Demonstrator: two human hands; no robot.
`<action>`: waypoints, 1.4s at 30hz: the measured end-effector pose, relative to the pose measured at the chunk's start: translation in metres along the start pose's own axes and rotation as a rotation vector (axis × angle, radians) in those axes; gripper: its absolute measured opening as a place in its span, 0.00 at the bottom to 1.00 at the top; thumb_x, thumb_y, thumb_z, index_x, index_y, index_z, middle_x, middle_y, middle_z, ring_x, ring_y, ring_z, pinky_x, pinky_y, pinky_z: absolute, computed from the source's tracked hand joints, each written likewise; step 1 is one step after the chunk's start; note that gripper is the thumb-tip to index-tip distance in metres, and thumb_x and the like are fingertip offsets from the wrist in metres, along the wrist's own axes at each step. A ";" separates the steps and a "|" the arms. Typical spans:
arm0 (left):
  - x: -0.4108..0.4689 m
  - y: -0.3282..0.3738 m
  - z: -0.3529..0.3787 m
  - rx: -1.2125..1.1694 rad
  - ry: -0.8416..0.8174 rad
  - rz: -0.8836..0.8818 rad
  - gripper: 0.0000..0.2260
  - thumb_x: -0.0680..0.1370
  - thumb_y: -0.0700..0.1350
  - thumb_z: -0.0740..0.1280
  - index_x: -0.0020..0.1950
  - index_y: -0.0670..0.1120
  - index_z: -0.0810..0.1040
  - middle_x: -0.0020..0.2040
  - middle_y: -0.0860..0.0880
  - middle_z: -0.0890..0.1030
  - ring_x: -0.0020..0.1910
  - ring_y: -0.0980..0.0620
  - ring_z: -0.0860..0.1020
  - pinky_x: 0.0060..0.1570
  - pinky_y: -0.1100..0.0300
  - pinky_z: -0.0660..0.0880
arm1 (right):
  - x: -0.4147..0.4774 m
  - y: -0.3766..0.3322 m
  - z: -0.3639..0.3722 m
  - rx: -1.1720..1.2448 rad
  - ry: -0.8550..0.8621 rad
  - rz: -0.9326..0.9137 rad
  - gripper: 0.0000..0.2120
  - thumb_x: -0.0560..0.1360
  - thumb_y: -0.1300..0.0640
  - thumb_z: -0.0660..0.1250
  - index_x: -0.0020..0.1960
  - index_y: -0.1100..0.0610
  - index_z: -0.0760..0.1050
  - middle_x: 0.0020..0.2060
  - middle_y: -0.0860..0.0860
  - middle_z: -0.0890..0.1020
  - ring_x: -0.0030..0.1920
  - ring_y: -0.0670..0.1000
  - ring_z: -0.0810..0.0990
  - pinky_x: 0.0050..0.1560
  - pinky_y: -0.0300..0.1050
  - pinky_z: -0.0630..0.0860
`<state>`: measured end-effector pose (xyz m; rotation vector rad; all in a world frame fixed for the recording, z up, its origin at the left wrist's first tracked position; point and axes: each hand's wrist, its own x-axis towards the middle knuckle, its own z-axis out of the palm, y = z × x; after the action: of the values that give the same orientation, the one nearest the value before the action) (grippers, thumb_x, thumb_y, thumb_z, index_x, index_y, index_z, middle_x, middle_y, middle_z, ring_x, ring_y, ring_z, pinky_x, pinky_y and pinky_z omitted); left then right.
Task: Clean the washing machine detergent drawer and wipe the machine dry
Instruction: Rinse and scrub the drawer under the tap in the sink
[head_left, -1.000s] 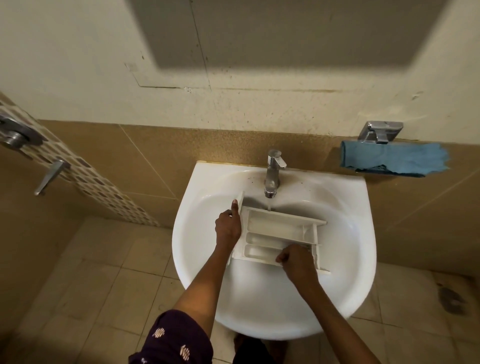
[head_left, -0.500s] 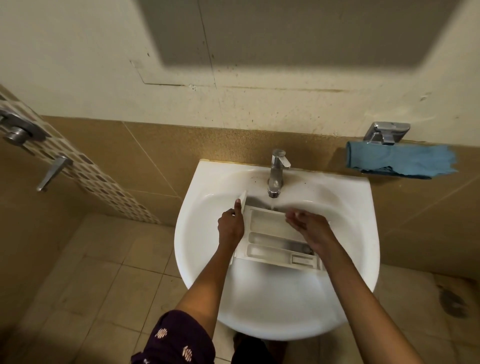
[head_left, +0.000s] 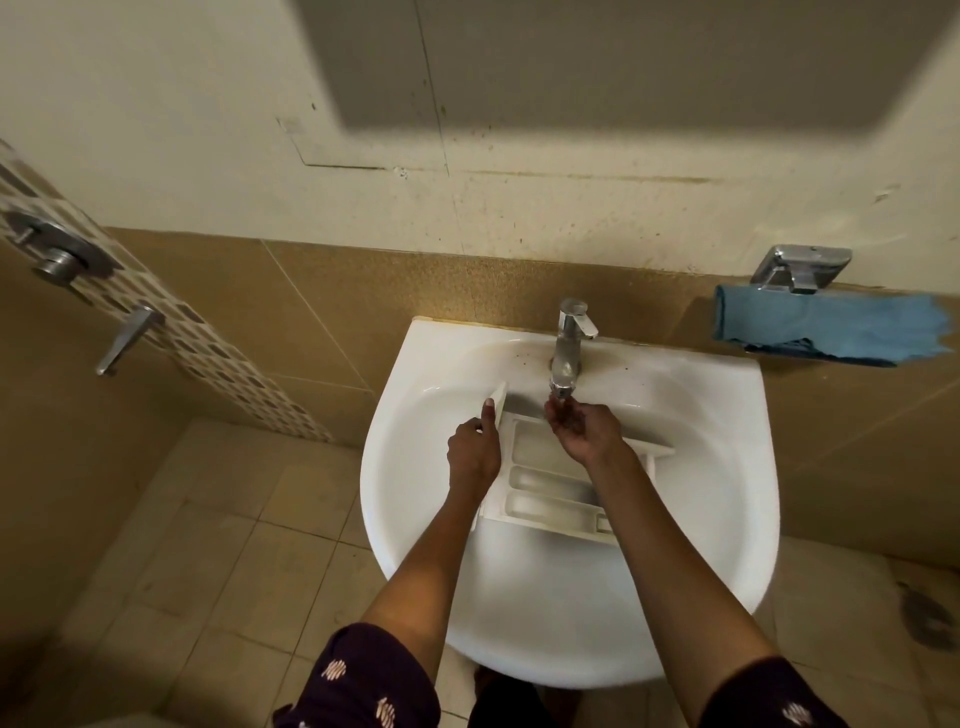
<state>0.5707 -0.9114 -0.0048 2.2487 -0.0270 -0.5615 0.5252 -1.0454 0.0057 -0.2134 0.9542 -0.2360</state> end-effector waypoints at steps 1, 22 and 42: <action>0.000 0.000 0.000 -0.003 0.002 0.001 0.30 0.81 0.60 0.48 0.59 0.37 0.77 0.58 0.38 0.78 0.58 0.39 0.74 0.59 0.50 0.69 | 0.000 0.001 0.003 0.007 0.025 -0.003 0.13 0.79 0.69 0.51 0.41 0.66 0.71 0.36 0.59 0.74 0.36 0.53 0.74 0.29 0.42 0.78; 0.002 -0.004 0.003 0.031 0.017 0.056 0.30 0.81 0.59 0.47 0.56 0.36 0.77 0.58 0.36 0.78 0.58 0.38 0.74 0.58 0.50 0.68 | -0.010 -0.050 -0.089 -1.559 0.516 -0.441 0.11 0.73 0.68 0.64 0.54 0.71 0.74 0.52 0.66 0.79 0.55 0.63 0.78 0.50 0.48 0.74; 0.004 -0.005 0.003 0.024 0.003 0.022 0.32 0.80 0.61 0.47 0.56 0.36 0.77 0.57 0.36 0.78 0.57 0.37 0.74 0.61 0.47 0.69 | 0.002 -0.023 -0.089 -1.484 0.683 -0.543 0.16 0.78 0.63 0.60 0.63 0.70 0.69 0.59 0.66 0.76 0.60 0.65 0.75 0.59 0.53 0.72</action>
<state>0.5726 -0.9114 -0.0117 2.2696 -0.0568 -0.5490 0.4503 -1.0749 -0.0394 -1.8611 1.5912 -0.0393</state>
